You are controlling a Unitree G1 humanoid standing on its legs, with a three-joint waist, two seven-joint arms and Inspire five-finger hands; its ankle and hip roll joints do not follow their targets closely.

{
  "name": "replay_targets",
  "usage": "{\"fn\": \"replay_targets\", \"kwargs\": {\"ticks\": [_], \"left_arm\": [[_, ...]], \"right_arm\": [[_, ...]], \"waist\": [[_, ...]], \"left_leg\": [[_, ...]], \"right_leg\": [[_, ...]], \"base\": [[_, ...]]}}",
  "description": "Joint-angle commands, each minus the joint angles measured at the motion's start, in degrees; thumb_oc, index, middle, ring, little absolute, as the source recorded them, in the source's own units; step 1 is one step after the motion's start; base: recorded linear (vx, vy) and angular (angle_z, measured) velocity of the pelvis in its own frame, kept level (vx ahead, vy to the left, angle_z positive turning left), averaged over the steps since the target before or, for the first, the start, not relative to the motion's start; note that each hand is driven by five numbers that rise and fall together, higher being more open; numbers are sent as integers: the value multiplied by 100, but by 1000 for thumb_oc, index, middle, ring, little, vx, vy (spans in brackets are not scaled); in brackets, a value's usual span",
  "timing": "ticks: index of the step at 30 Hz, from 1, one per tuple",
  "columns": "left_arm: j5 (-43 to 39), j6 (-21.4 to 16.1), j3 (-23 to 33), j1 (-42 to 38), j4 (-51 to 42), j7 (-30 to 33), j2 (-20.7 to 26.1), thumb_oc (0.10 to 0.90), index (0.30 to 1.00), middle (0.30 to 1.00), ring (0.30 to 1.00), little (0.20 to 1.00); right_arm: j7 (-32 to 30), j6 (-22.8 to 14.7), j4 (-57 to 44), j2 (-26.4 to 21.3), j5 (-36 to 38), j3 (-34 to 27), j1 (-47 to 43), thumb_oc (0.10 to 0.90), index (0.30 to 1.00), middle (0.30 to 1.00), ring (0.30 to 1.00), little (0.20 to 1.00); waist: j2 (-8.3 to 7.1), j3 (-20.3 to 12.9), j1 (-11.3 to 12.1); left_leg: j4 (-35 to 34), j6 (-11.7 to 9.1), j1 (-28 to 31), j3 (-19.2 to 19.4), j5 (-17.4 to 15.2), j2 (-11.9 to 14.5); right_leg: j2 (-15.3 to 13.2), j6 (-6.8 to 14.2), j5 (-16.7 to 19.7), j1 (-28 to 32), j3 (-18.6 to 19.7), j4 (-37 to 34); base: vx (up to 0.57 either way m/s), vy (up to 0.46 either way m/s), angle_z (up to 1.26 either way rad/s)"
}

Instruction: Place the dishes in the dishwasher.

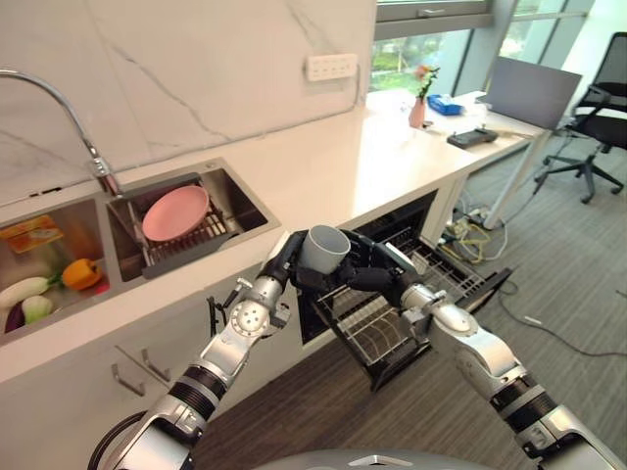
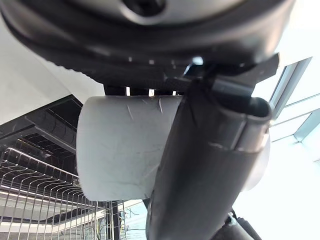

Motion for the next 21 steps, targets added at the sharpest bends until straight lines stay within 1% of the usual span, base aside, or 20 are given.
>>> {"fn": "replay_targets", "kwargs": {"ticks": [1,2,3,7,11,14,16,17,18,19,21], "left_arm": [[623,-711,-1266,-1735,-84,145,-896,400,300,300,300,300],[625,-711,-1267,-1735,-84,148,-896,400,300,300,300,300],[741,-696,-1390,-1806,-79,213,-935,400,300,300,300,300],[844,-685,-1522,-1875,-36,265,-1016,400,300,300,300,300],[948,-702,-1600,-1906,63,380,-1064,400,300,300,300,300],[981,-721,-1632,-1901,152,579,-1093,400,300,300,300,300],[1017,-744,-1616,-1859,202,763,-1099,400,300,300,300,300],[1019,-746,-1617,-1862,205,765,-1099,400,300,300,300,300],[1148,-803,-1634,-1775,107,1124,-1000,400,300,300,300,300],[1151,-802,-1641,-1768,104,1130,-999,400,300,300,300,300],[1176,-780,-1682,-1756,155,1344,-1031,400,300,300,300,300]], "right_arm": [[594,-1022,-879,1536,934,797,-1499,800,900,900,900,900],[595,-1025,-874,1538,936,797,-1503,800,900,900,900,900],[543,-1072,-842,1659,1084,884,-1559,800,900,900,900,900],[522,-1116,-867,1746,1111,976,-1739,800,900,900,900,900],[446,-1238,-896,1722,788,988,-1929,800,900,900,900,900],[285,-1365,-930,1658,268,952,-2017,800,900,900,900,900],[7,-1536,-1045,1520,-822,860,-2094,800,900,900,900,900],[0,-1534,-1049,1523,-831,861,-2093,800,900,900,900,900],[-504,-1666,-1159,1397,-2140,745,-2030,800,900,900,900,900],[-514,-1660,-1167,1401,-2152,746,-2020,800,900,900,900,900],[-681,-1698,-1257,1505,-2284,795,-1940,800,900,900,900,900]], "waist": [[-25,-10,46],[-27,-8,47],[-27,-2,59],[-17,2,81],[-15,3,100],[-7,4,105],[12,28,100],[4,20,99],[28,45,105],[25,39,105],[32,43,111]], "left_leg": [[310,-26,90,-197,-612,-30],[309,-25,93,-195,-612,-30],[303,-19,102,-203,-618,-35],[284,-14,107,-223,-621,-46],[271,-10,102,-239,-619,-57],[264,1,100,-254,-625,-66],[263,8,127,-271,-660,-71],[262,13,108,-271,-640,-80],[256,32,87,-291,-644,-92],[257,32,86,-292,-645,-92],[248,48,87,-308,-649,-105]], "right_leg": [[-241,399,-673,170,115,73],[-242,400,-673,171,116,73],[-243,394,-663,184,119,74],[-245,385,-657,195,116,74],[-245,381,-652,201,109,74],[-253,382,-651,207,100,75],[-244,390,-667,238,98,86],[-252,387,-650,223,98,79],[-258,388,-651,211,92,88],[-259,388,-651,212,91,88],[-263,382,-642,217,89,97]], "base": [[1,13,-7],[0,0,0],[0,0,0],[0,0,0],[0,0,0],[0,0,0],[0,0,0],[0,0,0],[0,0,0],[0,0,0],[0,0,0]]}}
